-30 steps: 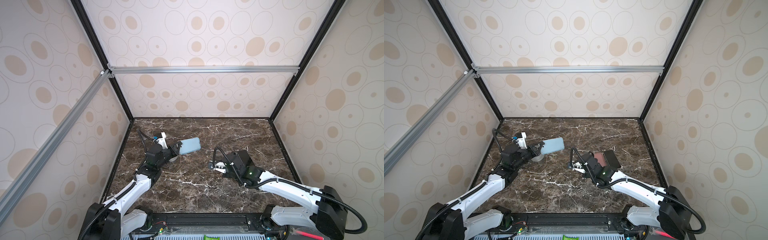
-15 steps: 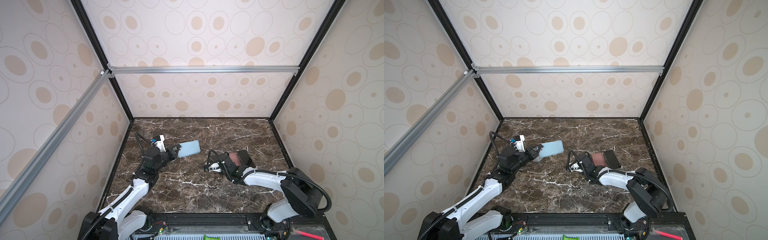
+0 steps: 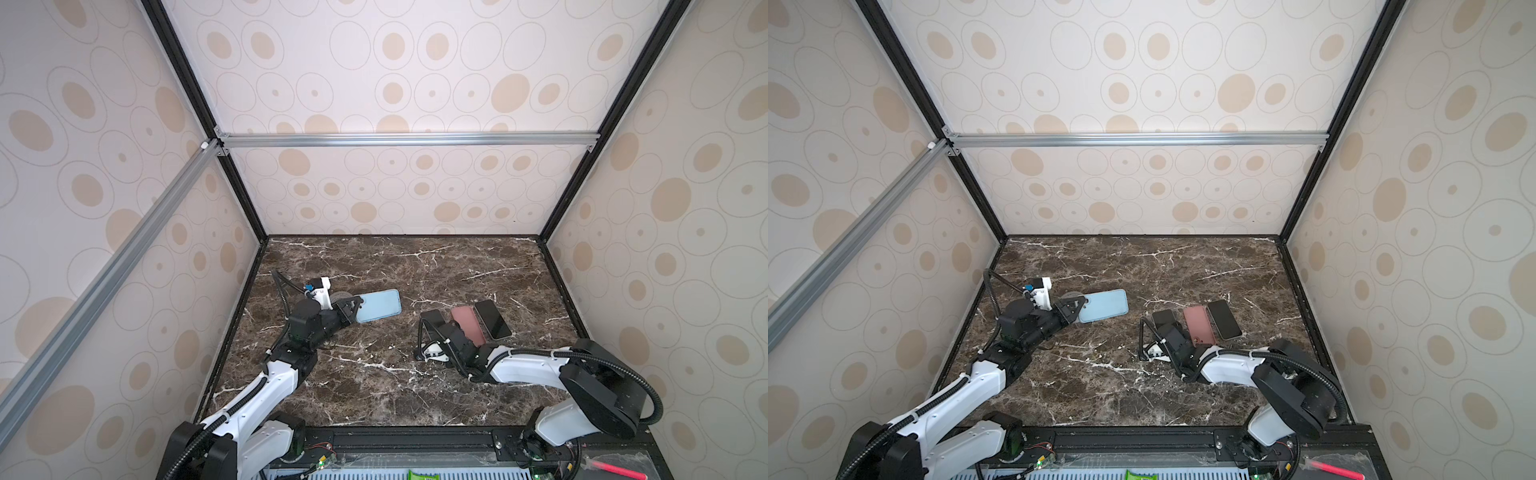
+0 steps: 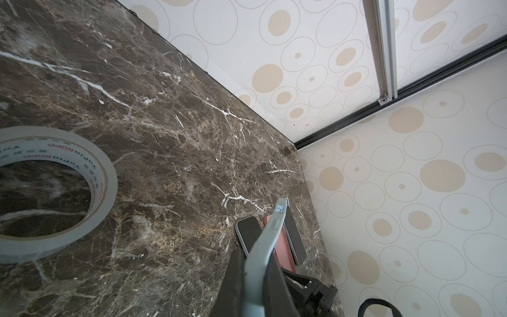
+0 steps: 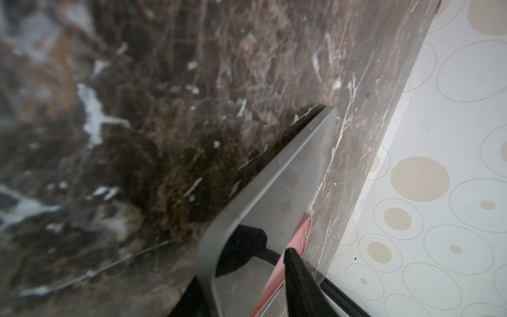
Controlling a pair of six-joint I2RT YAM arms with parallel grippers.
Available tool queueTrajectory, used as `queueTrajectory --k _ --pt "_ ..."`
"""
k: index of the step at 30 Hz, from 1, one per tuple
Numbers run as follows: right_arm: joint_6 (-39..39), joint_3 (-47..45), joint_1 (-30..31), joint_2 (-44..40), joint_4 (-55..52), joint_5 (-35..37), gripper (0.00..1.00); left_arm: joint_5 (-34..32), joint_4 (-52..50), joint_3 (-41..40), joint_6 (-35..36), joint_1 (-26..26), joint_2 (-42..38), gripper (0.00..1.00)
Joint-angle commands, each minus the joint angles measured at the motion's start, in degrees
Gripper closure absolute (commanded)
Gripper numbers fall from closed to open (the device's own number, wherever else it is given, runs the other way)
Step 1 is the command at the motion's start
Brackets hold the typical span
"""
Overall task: Take the phone out of the phone case
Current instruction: Place the phone at the center of the table, then pass the phone case.
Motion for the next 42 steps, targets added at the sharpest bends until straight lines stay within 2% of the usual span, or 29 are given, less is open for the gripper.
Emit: queueTrajectory --k 1,7,9,10,12,15,18,21,23,26,30,33,36,39,42 --pt "2.1 -0.1 1.1 -1.6 -1.5 0.4 0.56 0.8 2.6 0.4 -0.6 0.4 0.0 1.0" --pt "3.3 0.4 1.7 -2.5 -9.2 -3.3 0.39 1.9 -1.7 2.2 3.0 0.4 1.1 1.0" --pt "3.4 1.1 1.7 -3.7 -13.1 -5.1 0.32 2.5 -5.6 4.7 7.0 0.4 2.4 1.0" --pt "3.8 1.8 1.7 -4.7 -16.2 -6.2 0.21 2.5 -9.3 6.2 9.3 0.4 2.9 1.0" --pt "5.5 3.7 2.1 -7.4 -22.2 -8.0 0.2 3.1 -14.1 9.3 14.3 0.4 3.9 1.0" --pt "14.9 7.2 2.3 -14.1 -27.3 -11.7 0.19 8.1 -22.6 16.7 23.4 0.4 7.4 1.0" --pt "29.8 10.4 2.2 -19.5 -27.0 -14.1 0.19 12.8 -31.0 23.5 31.3 0.3 11.4 1.0" --pt "44.4 14.1 1.9 -20.1 -28.2 -16.1 0.14 15.0 -35.0 27.2 36.5 0.0 14.7 1.0" --pt "50.4 16.6 0.2 -19.3 -30.0 -21.2 0.11 15.7 -39.1 30.1 40.6 -0.6 17.3 1.0" --pt "54.6 19.4 -5.5 -19.1 -31.0 -33.7 0.12 16.8 -44.6 34.5 47.2 -2.4 20.7 1.0" --pt "58.5 20.0 -15.9 -18.7 -26.7 -60.3 0.16 18.8 -46.0 36.8 52.7 -6.9 21.6 1.0" --pt "57.1 22.8 -16.4 -14.8 -27.9 -69.7 0.16 18.6 -45.6 37.2 55.1 -10.5 21.0 1.0" --pt "56.4 24.6 -16.3 -10.1 -28.1 -76.0 0.18 19.4 -43.9 36.7 56.1 -13.0 19.3 1.0" --pt "56.3 25.2 -16.2 -7.6 -26.9 -78.5 0.19 20.3 -43.2 36.6 56.3 -13.9 18.3 1.0" --pt "57.6 24.7 -16.2 -5.9 -24.4 -81.1 0.28 21.3 -42.9 36.4 56.6 -14.5 17.8 1.0"
